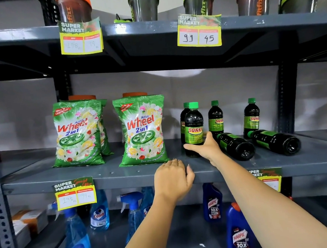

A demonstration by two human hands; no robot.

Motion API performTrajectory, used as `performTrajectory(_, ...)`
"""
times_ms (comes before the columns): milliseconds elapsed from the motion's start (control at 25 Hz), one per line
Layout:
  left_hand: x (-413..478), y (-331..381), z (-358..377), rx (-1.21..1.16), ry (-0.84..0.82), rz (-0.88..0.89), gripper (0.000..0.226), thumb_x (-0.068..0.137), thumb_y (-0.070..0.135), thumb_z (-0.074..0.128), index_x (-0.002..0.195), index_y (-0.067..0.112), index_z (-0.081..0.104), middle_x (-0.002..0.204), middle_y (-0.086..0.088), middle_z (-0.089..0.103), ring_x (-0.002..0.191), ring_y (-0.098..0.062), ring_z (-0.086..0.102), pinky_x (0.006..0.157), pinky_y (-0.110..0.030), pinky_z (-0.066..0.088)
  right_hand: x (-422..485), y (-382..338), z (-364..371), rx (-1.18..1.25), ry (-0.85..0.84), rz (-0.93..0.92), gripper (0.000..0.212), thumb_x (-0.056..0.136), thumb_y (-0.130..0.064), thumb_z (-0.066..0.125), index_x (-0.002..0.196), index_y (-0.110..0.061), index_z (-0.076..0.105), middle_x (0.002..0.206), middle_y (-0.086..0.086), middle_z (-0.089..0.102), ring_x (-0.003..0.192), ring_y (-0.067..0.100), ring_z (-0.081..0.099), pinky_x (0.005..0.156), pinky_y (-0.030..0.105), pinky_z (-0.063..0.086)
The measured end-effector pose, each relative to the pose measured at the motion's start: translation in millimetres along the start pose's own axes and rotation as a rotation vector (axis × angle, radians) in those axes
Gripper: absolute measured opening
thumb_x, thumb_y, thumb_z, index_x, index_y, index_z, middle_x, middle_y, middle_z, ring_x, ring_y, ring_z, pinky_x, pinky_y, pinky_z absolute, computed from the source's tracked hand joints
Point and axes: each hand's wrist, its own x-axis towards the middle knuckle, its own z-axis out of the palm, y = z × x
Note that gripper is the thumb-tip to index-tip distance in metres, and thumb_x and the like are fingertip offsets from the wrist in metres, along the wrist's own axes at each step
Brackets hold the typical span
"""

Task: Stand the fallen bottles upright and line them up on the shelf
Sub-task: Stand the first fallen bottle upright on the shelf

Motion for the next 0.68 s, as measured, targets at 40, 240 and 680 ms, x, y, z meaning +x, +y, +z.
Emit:
performTrajectory(40,0,0,0,0.001,-0.002,0.004,0.043,0.087,0.034,0.035,0.064,0.011,0.064,0.064,-0.005,0.067,0.059,-0.023,0.063,0.053,-0.029,0.046,-1,-2,-2,0.033,-0.022,0.01,0.078,0.065,-0.033,0.086,0.127,-0.018,0.042,0.122,0.001,0.057,0.106,0.017,0.053,0.089,0.034,0.045)
performTrajectory(240,-1,1,-2,-0.001,-0.004,-0.01,0.044,0.087,0.033,0.034,0.062,0.011,0.064,0.063,-0.005,0.067,0.059,-0.023,0.063,0.051,-0.028,0.045,-11,-10,-14,-0.045,-0.07,0.016,0.066,0.07,-0.032,0.084,0.124,-0.015,0.049,0.126,0.005,0.059,0.1,0.015,0.051,0.083,0.03,0.042)
performTrajectory(680,0,1,-3,-0.002,-0.047,-0.005,0.047,0.087,0.036,0.029,0.062,0.012,0.061,0.061,-0.005,0.064,0.054,-0.025,0.06,0.048,-0.028,0.034,-69,-10,-40,-0.107,-0.033,-0.095,0.075,0.06,-0.048,0.086,0.12,-0.019,0.05,0.112,-0.007,0.06,0.099,0.011,0.057,0.076,0.025,0.043)
